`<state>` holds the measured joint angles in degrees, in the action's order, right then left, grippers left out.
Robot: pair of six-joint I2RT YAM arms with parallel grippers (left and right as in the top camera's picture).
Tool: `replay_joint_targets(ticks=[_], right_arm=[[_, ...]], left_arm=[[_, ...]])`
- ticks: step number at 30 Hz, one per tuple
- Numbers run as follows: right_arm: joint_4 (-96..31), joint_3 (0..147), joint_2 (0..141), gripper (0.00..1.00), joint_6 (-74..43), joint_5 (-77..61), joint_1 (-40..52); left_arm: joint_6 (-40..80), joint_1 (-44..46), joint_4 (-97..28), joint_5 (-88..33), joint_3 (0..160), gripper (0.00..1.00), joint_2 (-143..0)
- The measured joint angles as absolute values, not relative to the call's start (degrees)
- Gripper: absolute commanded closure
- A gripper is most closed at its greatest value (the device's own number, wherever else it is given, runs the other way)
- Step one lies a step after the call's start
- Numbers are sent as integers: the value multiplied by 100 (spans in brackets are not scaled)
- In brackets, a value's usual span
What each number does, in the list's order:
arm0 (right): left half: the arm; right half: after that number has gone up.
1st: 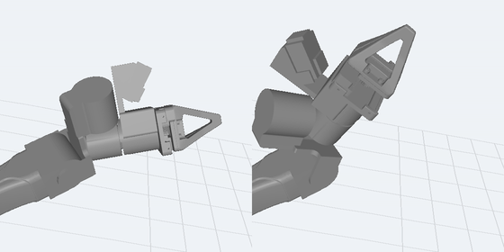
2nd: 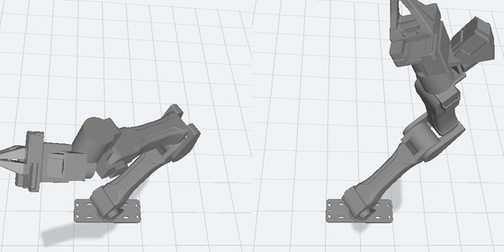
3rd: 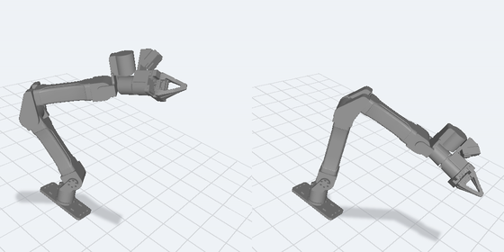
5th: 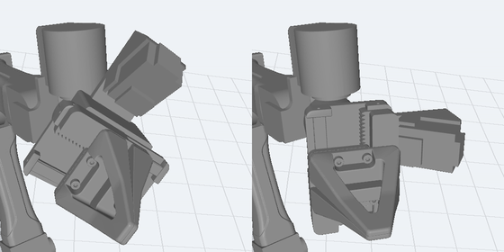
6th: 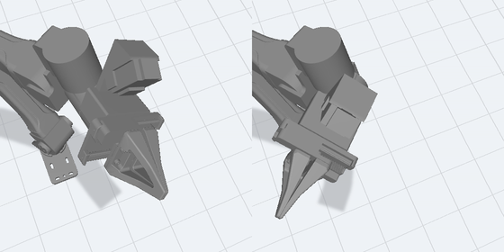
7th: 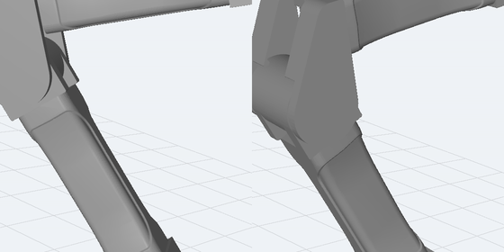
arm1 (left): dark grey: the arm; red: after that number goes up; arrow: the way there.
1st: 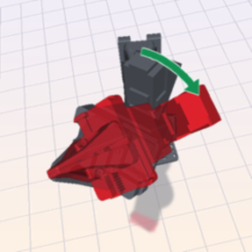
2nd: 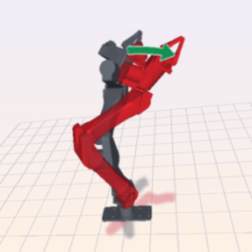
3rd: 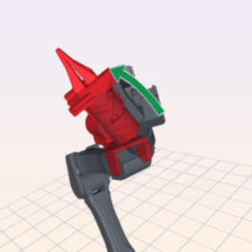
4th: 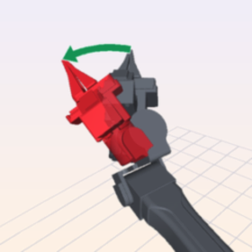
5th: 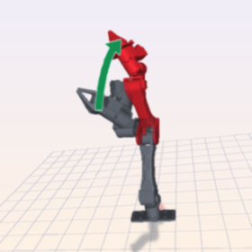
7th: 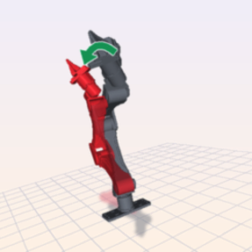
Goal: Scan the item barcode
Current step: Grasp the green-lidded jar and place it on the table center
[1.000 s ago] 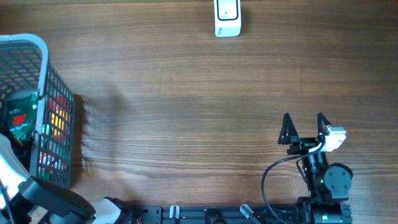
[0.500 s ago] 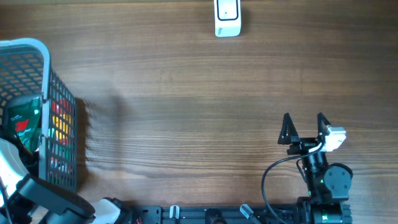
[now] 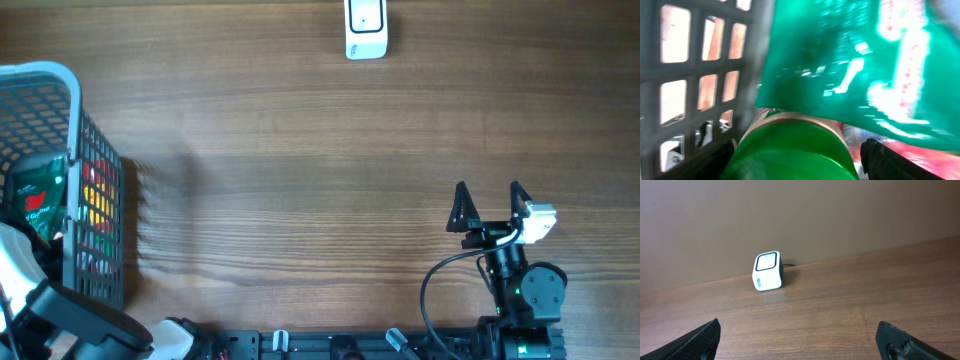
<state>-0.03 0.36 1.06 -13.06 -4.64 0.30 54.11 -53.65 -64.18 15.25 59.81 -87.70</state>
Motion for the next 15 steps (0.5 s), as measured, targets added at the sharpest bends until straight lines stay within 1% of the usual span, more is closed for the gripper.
replay_joint_targets(ticks=[2,3,4,10,15], right_arm=[[-3,36,106,0,-1308,-464,30],[-3,36,106,0,-1308,-464,30],[-3,36,106,0,-1306,-464,30],[-3,36,106,0,-1308,-464,30],[-3,36,106,0,-1308,-462,30]], left_arm=[[5304,-5374,-6020,1179,6086,16,-8770],[5271,-5374,-5905,1022,6123,7,-8770],[5251,-5376,-5861,886,6136,0,-8770],[5041,-5374,-6215,604,6136,0,-8770],[5022,-5376,-5927,607,5959,0,-8770]])
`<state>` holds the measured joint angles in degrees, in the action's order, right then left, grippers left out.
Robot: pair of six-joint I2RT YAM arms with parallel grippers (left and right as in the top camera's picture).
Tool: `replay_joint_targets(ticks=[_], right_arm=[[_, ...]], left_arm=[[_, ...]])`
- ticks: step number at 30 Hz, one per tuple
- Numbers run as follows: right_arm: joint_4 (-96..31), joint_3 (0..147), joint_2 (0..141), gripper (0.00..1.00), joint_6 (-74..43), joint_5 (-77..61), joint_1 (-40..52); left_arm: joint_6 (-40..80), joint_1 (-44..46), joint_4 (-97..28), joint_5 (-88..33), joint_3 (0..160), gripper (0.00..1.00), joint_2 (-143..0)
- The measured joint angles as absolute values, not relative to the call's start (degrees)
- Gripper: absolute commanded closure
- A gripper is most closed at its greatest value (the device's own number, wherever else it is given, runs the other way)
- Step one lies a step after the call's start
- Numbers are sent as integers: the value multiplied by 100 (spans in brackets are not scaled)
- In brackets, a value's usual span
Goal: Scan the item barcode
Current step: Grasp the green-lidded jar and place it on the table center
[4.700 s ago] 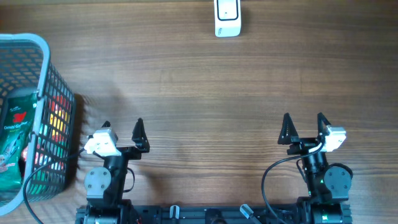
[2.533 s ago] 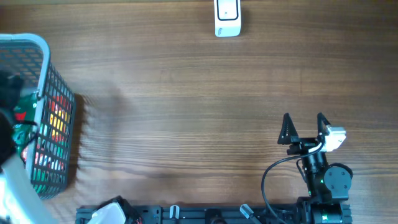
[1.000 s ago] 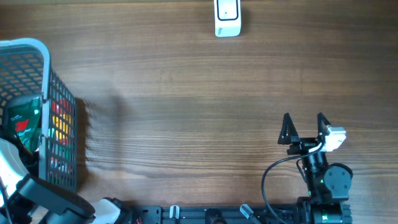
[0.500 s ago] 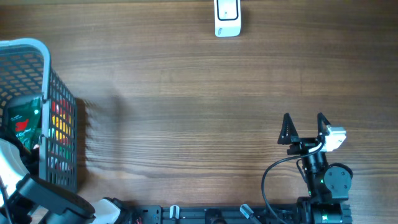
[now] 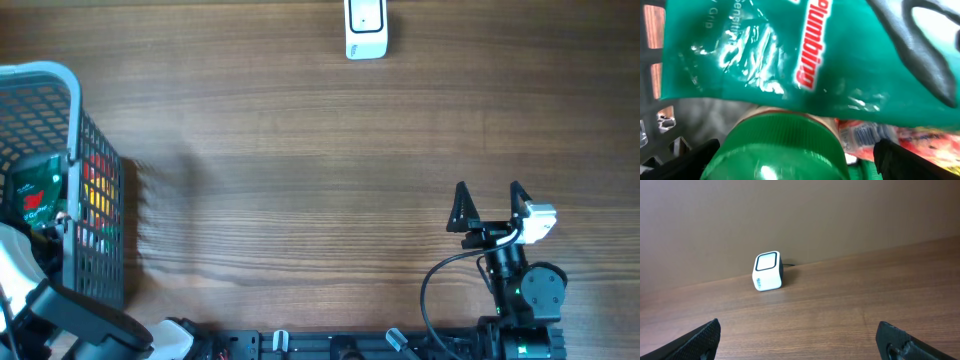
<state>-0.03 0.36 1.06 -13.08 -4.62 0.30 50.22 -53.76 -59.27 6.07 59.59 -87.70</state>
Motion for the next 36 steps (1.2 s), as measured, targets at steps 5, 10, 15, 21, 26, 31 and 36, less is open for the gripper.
replay_joint_targets(ticks=[5,10,15,21,26,31,36], right_arm=[[-3,36,106,0,-1306,-464,30],[-5,36,106,0,-1308,-464,30],[-5,36,106,0,-1308,-464,30],[-3,36,106,0,-1308,-464,30],[-5,36,106,0,-1308,-464,30],[-5,36,106,0,-1308,-462,30],[-3,36,106,1,-1297,-462,19]], left_arm=[[4989,-5374,-5741,607,5583,28,-8770],[4908,-5376,-6270,589,5955,34,-8702],[4762,-5376,-7081,548,7531,35,-8064],[4322,-5345,-7161,-1680,9467,35,-7194],[4117,-3787,-7076,-3020,9629,36,-5918],[4069,-1310,-7102,-2665,9489,38,-5804],[4053,1483,-7087,-1155,8853,39,-7043]])
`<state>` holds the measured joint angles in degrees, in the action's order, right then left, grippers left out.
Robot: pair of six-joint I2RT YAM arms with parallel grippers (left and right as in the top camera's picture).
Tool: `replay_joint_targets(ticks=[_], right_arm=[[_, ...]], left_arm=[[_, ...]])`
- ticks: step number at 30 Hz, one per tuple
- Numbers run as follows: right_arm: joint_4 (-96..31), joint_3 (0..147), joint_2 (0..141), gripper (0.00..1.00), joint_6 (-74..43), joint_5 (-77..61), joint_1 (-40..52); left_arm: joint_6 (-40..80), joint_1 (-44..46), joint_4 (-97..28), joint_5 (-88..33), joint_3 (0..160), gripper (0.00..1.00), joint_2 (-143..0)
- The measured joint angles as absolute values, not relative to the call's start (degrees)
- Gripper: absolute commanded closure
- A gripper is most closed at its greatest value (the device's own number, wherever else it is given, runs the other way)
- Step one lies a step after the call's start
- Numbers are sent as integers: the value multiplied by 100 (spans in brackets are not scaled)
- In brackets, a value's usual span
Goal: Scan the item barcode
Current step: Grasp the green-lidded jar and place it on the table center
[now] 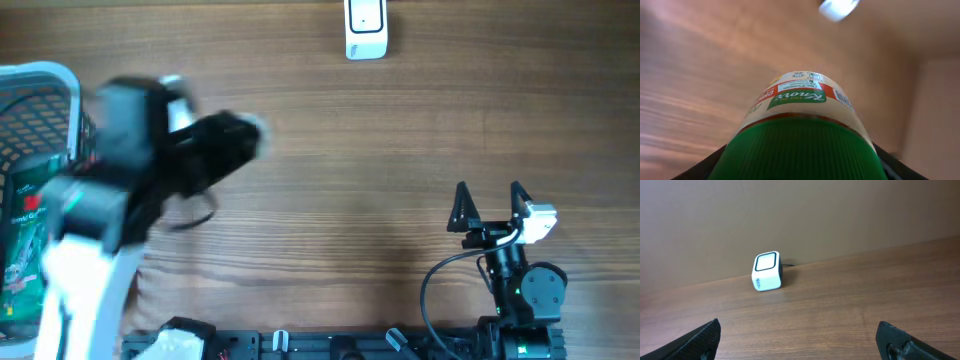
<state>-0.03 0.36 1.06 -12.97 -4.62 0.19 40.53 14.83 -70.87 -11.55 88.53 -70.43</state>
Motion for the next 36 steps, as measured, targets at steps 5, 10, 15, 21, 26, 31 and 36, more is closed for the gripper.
replay_joint_targets(ticks=[5,10,15,21,26,31,36], right_arm=[[-3,36,106,0,-1269,-462,19],[-5,36,106,0,-1269,-462,19],[-3,36,106,0,-1269,-462,19],[-3,36,106,0,-1269,-462,19],[-5,36,106,0,-1269,-462,19],[-3,36,110,0,-1269,-462,19],[-3,36,113,0,-1269,-462,19]], left_arm=[[4053,2773,-6779,-478,8779,39,-9083],[4051,3570,-6064,-368,8777,37,-10847],[4051,4346,-5634,-78,8768,24,-11275],[3988,4528,-5623,423,8768,22,-11284],[3907,4508,-5776,493,8855,0,-11284],[3795,3874,-7404,1151,11174,0,-10757],[3798,2681,-8243,2333,12315,0,-8665]])
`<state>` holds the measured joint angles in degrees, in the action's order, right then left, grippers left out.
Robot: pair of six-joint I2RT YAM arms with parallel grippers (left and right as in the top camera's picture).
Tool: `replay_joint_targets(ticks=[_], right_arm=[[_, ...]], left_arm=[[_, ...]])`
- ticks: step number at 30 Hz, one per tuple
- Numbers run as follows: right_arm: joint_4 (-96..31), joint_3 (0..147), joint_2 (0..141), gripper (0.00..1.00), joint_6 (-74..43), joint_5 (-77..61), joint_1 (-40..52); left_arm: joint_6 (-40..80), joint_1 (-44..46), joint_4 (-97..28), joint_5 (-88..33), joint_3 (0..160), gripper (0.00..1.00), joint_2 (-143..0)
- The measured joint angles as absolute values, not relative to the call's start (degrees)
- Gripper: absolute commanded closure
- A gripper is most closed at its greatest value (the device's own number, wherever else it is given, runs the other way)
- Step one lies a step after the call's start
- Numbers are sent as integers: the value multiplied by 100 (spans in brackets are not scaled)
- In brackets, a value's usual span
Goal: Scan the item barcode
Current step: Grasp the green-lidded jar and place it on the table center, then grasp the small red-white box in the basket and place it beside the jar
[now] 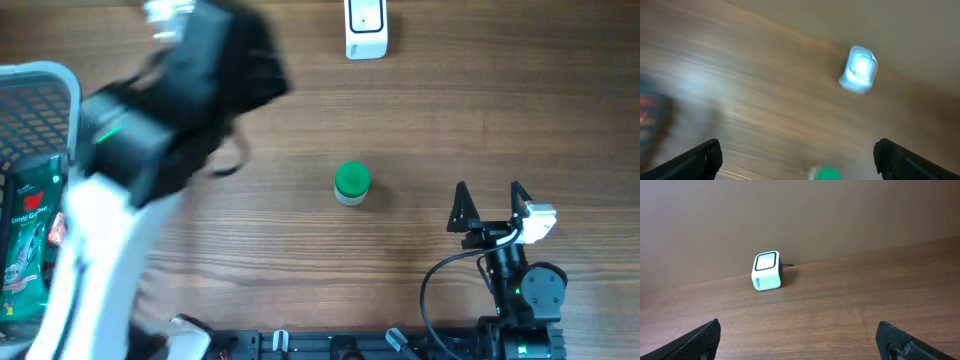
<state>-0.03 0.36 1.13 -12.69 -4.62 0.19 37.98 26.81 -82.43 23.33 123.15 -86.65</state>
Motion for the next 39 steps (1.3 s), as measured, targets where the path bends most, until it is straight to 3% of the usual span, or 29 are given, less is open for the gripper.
replay_joint_targets(ticks=[6,7,10,15,21,26,34,39], right_arm=[[-3,36,110,0,-1269,-462,19],[-3,36,110,0,-1269,-462,19],[-3,36,113,0,-1269,-462,19],[-3,36,113,0,-1269,-462,19],[-3,36,113,0,-1269,-462,19],[-3,36,113,0,-1269,-462,19],[-3,36,113,0,-1269,-462,19],[-3,36,113,0,-1269,-462,19]], left_arm=[[3953,228,-9157,2733,12324,0,-7640],[4158,-644,-9467,2823,12324,0,-7550],[4410,-1979,-9642,2794,12217,0,-7544],[4960,-3404,-9601,2735,11321,0,-7795],[5120,-3614,-8941,2383,9979,0,-8947],[5245,-3614,-8608,1997,9647,8,-9950],[5489,-3614,-7365,1890,8696,8,-10368],[5544,-3618,-6523,1868,8053,15,-10383]])
